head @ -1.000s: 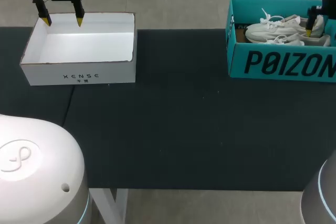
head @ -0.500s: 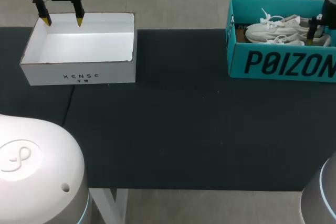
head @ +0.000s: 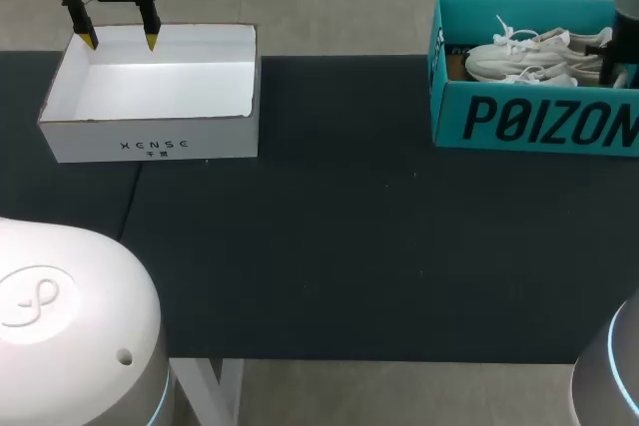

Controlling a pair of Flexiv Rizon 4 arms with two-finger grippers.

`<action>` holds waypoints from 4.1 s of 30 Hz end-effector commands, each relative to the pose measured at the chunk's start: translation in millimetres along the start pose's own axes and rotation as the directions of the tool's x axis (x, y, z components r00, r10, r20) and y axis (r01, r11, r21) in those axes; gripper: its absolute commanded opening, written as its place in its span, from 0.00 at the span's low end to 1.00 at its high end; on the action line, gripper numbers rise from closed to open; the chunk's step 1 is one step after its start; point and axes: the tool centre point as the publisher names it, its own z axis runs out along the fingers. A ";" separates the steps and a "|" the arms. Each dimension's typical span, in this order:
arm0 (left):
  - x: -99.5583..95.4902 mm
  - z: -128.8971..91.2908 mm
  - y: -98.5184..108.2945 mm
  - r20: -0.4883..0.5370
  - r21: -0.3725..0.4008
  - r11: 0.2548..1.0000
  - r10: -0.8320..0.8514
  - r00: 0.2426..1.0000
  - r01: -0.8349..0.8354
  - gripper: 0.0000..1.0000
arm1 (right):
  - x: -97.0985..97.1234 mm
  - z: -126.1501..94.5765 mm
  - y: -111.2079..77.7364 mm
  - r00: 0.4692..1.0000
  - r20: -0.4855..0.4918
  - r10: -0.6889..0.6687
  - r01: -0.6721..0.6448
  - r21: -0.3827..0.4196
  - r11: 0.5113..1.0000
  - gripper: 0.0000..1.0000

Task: Take the shoe out of the shoebox, open the shoe tongue, remove and reinsert the insole, then place the shoe into the shoebox

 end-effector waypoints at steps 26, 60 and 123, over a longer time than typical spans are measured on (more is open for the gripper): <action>0.1 0.0 0.2 0.001 0.000 1.000 0.000 1.000 0.000 1.00 | -15.6 -133.5 -40.2 0.983 0.013 0.183 -0.174 -0.260 0.950 0.00; 0.1 0.0 0.2 0.001 0.000 1.000 0.000 1.000 0.000 1.00 | 39.2 -211.3 -300.1 1.000 -0.010 0.005 -0.008 -0.273 0.962 0.00; 0.1 0.0 0.2 0.001 0.000 1.000 0.000 1.000 0.000 1.00 | 276.2 -133.3 -411.9 0.878 -0.026 -0.478 0.471 -0.139 0.871 1.00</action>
